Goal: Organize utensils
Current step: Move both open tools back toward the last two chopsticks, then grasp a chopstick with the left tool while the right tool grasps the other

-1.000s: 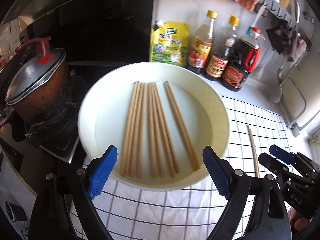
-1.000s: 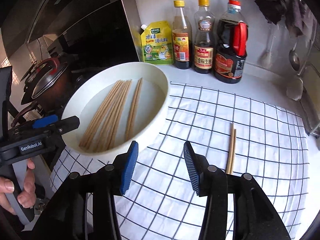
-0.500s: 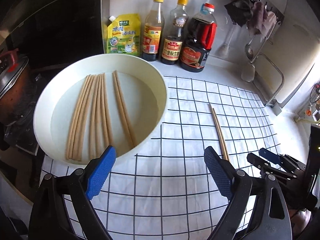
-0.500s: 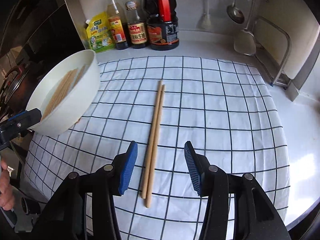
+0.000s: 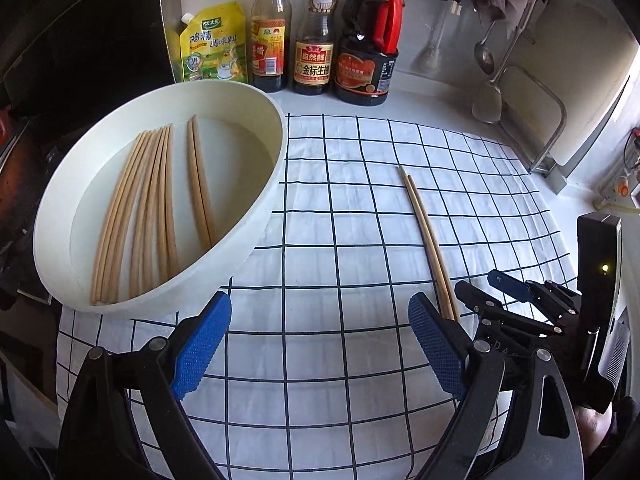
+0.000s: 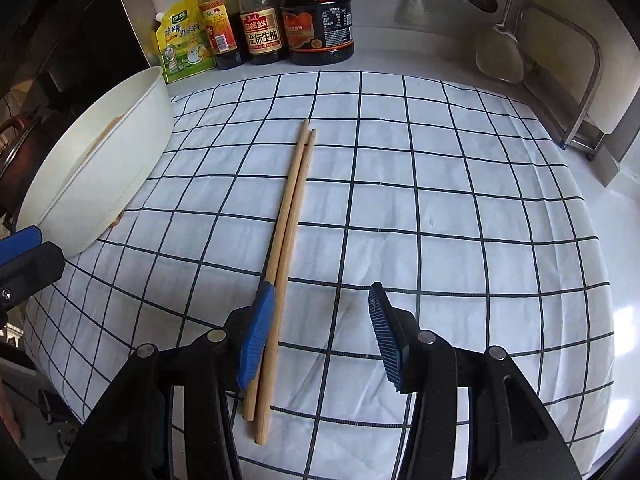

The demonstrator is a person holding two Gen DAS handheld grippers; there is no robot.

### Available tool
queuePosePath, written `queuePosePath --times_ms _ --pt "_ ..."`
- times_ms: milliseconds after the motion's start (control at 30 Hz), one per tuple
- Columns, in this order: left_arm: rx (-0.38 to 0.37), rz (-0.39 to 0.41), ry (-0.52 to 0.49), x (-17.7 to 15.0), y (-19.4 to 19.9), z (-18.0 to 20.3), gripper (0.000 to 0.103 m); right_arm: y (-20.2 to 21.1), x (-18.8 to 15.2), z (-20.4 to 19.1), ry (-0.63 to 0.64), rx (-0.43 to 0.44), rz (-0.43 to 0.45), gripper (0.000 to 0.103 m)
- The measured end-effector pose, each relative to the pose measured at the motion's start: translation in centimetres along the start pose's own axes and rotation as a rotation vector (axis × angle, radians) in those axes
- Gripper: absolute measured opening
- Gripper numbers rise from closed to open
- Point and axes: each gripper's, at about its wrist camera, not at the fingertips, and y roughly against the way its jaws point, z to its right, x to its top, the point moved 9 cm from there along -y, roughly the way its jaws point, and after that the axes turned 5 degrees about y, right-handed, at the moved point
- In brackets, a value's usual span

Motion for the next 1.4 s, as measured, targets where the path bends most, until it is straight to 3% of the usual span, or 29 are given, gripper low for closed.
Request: queuePosePath --times_ms 633,933,1400 --pt "0.007 -0.033 -0.003 -0.6 -1.8 1.3 0.088 -0.8 -0.3 -2.1 0.129 0.002 0.011 0.047" --pt "-0.019 -0.066 -0.006 -0.8 -3.8 3.9 0.089 -0.5 -0.4 -0.8 0.157 0.031 0.018 0.007" --pt "0.029 -0.096 -0.003 -0.7 -8.8 6.8 0.089 0.1 -1.4 6.2 0.062 0.001 0.033 0.007"
